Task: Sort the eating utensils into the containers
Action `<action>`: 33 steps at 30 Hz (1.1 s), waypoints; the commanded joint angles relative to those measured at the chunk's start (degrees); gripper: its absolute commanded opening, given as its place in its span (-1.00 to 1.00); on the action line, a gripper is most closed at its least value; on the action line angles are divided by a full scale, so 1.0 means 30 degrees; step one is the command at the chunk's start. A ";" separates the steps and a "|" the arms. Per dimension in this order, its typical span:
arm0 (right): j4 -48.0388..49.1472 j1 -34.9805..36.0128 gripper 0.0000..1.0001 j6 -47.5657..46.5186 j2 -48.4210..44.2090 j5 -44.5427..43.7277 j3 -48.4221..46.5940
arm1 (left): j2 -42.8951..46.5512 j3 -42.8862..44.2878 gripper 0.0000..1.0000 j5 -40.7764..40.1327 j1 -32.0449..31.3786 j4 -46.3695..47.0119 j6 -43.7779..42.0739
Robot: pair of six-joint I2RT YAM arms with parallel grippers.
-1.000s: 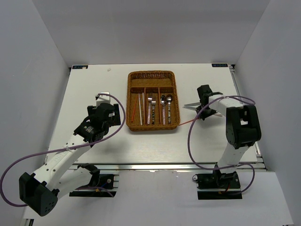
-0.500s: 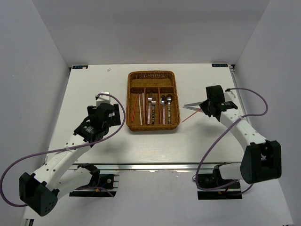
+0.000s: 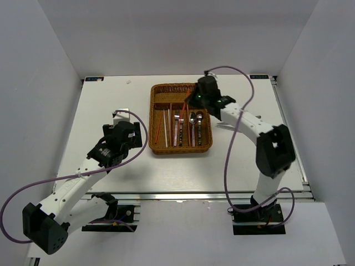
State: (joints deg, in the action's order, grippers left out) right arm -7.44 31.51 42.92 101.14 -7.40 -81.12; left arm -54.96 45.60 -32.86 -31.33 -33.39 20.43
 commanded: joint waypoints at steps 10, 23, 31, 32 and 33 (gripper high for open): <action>-0.1621 0.2182 -1.00 -0.0273 0.6685 0.1470 -0.6972 | 0.0126 0.0120 0.96 -0.0296 0.0073 0.0142 -0.0012; -0.1679 0.2886 -0.32 -0.0623 0.7361 0.2841 -0.7267 | 0.0068 0.0092 0.96 -0.0266 0.0073 0.0142 -0.0041; -0.3610 0.2419 0.26 -0.3225 0.5491 0.2525 -0.7648 | 0.0156 0.0120 0.96 -0.0384 0.0073 0.0084 -0.0012; -0.3497 0.1838 0.27 -0.3637 0.4963 0.2554 -0.7154 | 0.0214 0.0121 0.96 -0.0413 0.0073 0.0113 -0.0012; -0.3119 0.1397 0.27 -0.4105 0.4320 0.2670 -0.5409 | 0.0272 0.0063 0.96 -0.0413 0.0073 0.0084 0.0017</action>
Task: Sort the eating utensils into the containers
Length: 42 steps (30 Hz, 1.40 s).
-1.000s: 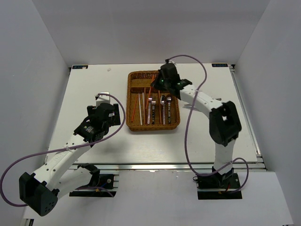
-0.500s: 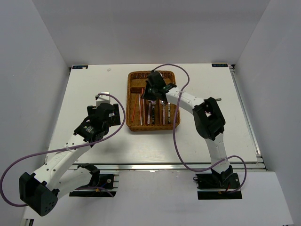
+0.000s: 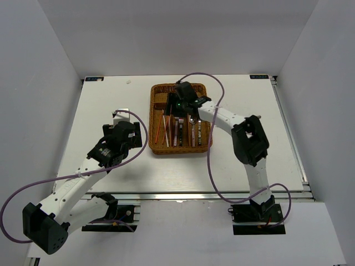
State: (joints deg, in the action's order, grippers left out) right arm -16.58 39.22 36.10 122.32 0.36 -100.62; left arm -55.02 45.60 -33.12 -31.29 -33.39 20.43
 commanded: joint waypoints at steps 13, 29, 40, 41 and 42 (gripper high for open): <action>0.1950 -0.9995 0.72 -1.5424 -0.9456 -0.0961 1.2060 | 0.0820 0.0092 0.96 0.0143 0.0088 0.0230 -0.0070; 0.0751 -1.0848 0.68 -2.2696 -0.6645 0.1691 1.2269 | 0.1437 -0.0025 0.96 0.0934 0.0088 0.0494 -0.0158; -0.0712 -1.0847 0.32 -2.2228 -0.4709 0.2311 1.2124 | 0.1379 -0.0026 0.96 0.0934 0.0088 0.0523 -0.0158; -0.0743 -1.0819 0.29 -2.2199 -0.4826 0.2340 1.2181 | 0.1379 -0.0055 0.96 0.0876 0.0088 0.0494 -0.0158; -0.0801 -1.0789 0.25 -2.2140 -0.4856 0.2428 1.2211 | 0.1379 -0.0026 0.96 0.0846 0.0088 0.0494 -0.0158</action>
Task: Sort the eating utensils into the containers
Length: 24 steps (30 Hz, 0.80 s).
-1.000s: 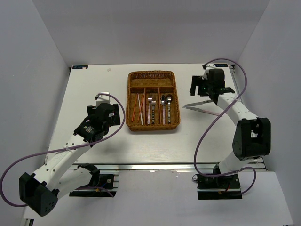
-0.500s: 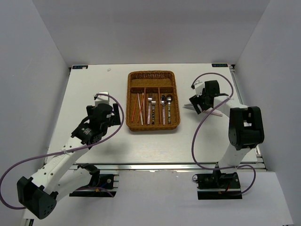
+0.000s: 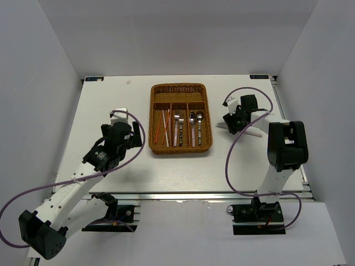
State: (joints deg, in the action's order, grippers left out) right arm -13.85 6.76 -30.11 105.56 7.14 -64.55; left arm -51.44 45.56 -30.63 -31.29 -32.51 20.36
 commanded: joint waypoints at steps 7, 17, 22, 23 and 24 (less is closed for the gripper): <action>-0.2911 0.0089 -0.19 -0.0013 0.1141 0.1718 -0.0161 | 0.0154 -0.0011 0.96 -0.0248 0.0088 0.0115 -0.0078; -0.3442 0.0323 -0.63 0.1128 0.0968 0.2192 0.0481 | 0.0301 -0.0011 0.96 -0.0453 0.0088 0.0027 -0.0019; -0.2332 0.1054 -0.45 0.2445 -0.0671 0.1432 0.2149 | 0.0389 -0.0040 0.96 -0.0512 0.0088 -0.0002 -0.0019; -0.2212 0.1143 -0.36 0.3057 -0.1138 0.1401 0.2211 | 0.0389 -0.0011 0.96 -0.0512 0.0088 -0.0002 0.0010; -0.2153 0.1289 -0.29 0.3266 -0.1404 0.1488 0.2270 | 0.0389 -0.0011 0.96 -0.0541 0.0088 -0.0002 0.0010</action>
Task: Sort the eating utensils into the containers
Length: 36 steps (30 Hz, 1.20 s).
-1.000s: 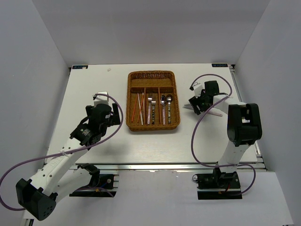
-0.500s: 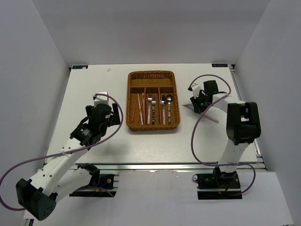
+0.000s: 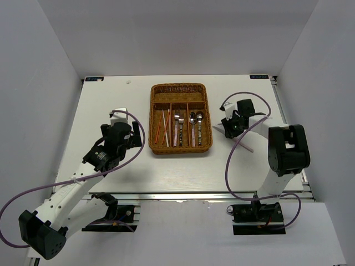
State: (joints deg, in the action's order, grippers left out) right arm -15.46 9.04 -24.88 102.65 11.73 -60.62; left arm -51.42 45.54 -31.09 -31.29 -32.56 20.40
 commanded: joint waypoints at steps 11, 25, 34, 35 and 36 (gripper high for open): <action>-0.1846 0.0620 0.79 0.1850 -0.2399 -0.1474 0.1573 | 0.0382 -0.0033 0.96 -0.0476 0.0088 -0.0017 0.0025; -0.2345 0.0269 0.47 0.1497 -0.1873 -0.2091 0.4063 | 0.1290 -0.0151 0.96 0.0051 0.0088 0.0188 -0.0063; -0.2931 0.0765 -0.24 0.1821 -0.2136 -0.2793 0.4679 | 0.2139 -0.0267 0.96 -0.0300 0.0088 0.0130 -0.0004; -0.2989 0.1115 -0.31 0.1791 -0.2108 -0.2824 0.4679 | 0.2110 -0.0239 0.96 -0.0329 0.0088 0.0129 -0.0004; -0.2961 0.1292 -0.34 0.1791 -0.2050 -0.2999 0.4679 | 0.2081 -0.0209 0.96 -0.0330 0.0088 0.0100 -0.0004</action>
State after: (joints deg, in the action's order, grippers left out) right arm -17.04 11.11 -19.42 93.47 5.67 -50.43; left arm -46.15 45.34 -31.51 -31.29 -32.51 20.40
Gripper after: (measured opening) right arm 0.343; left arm 0.982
